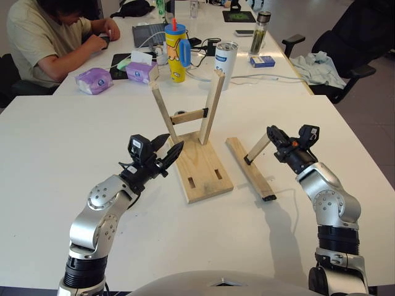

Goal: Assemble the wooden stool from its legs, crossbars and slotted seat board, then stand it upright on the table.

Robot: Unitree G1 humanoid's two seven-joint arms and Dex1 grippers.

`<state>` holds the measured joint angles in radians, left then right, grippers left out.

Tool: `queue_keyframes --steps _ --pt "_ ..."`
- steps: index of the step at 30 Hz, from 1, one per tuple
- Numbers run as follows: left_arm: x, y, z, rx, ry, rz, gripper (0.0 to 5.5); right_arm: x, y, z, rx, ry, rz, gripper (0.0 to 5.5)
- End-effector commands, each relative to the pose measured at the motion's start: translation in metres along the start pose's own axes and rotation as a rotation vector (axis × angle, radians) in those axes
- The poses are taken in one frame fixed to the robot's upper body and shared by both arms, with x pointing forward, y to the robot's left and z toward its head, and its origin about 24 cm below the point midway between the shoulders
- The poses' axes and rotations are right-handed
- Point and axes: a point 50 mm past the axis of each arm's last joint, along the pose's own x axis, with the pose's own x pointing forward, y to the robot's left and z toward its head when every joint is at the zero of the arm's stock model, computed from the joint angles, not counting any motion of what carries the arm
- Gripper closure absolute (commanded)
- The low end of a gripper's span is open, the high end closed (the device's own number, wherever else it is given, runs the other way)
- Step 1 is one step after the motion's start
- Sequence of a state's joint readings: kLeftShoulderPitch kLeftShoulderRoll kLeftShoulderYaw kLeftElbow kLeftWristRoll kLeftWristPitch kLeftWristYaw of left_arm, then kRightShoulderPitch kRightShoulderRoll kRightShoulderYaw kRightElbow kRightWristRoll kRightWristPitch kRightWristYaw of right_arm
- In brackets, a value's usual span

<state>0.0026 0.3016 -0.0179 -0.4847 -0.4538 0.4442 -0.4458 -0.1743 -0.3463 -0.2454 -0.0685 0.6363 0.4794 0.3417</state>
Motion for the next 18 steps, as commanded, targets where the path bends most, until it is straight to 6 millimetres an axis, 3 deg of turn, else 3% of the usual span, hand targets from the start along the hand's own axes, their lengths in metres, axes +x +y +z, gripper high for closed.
queue_keyframes --steps 1,6,9,16,18 --pt "0.001 0.002 -0.001 0.03 0.017 -0.001 2.95 -0.008 0.001 -0.025 -0.119 0.102 -0.026 5.06" --pt "0.004 0.004 0.0 0.038 0.017 -0.007 2.95 -0.022 0.009 -0.061 -0.187 0.149 -0.054 5.06" --pt "0.003 0.005 0.0 0.04 0.021 -0.006 2.95 -0.026 0.012 -0.07 -0.219 0.153 -0.058 5.06" --pt "0.004 0.006 0.0 0.044 0.018 0.0 2.95 -0.015 0.018 -0.049 -0.29 0.078 -0.02 5.06" --pt "0.004 0.006 -0.001 0.045 0.016 0.004 2.95 -0.012 0.023 -0.039 -0.287 0.036 0.002 4.6"
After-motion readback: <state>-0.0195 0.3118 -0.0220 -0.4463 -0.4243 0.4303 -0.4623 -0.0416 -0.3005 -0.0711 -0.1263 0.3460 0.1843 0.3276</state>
